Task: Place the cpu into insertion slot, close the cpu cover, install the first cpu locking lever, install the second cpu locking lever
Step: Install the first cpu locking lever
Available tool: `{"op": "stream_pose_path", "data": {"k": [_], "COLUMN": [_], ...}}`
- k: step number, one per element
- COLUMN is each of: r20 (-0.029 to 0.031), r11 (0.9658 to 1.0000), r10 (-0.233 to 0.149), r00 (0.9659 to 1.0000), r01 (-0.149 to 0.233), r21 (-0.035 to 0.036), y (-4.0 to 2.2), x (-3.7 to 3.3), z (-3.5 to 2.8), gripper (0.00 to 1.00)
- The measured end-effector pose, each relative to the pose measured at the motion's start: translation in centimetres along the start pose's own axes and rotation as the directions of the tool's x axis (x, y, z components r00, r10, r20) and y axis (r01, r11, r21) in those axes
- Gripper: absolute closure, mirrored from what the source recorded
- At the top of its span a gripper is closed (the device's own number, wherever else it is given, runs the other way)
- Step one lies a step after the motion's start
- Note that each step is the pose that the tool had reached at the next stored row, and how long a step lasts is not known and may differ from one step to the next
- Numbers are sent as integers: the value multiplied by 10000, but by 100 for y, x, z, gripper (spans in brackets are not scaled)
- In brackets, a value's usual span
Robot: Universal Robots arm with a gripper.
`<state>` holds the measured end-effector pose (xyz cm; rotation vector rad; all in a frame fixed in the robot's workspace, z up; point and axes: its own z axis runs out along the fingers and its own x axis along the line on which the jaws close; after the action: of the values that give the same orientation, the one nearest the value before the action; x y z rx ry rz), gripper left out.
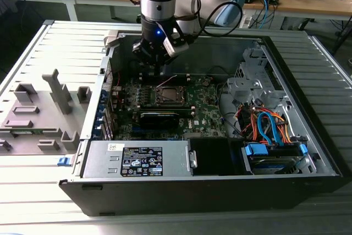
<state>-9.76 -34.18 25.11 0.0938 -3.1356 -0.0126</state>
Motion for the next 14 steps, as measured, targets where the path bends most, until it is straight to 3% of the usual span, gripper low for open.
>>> {"op": "stream_pose_path", "data": {"k": [14], "r20": [-1], "r11": [10000], "r10": [-49], "r00": [10000], "r01": [49], "r21": [2], "y": [-2], "x": [-16], "z": [68], "gripper": [89]}}
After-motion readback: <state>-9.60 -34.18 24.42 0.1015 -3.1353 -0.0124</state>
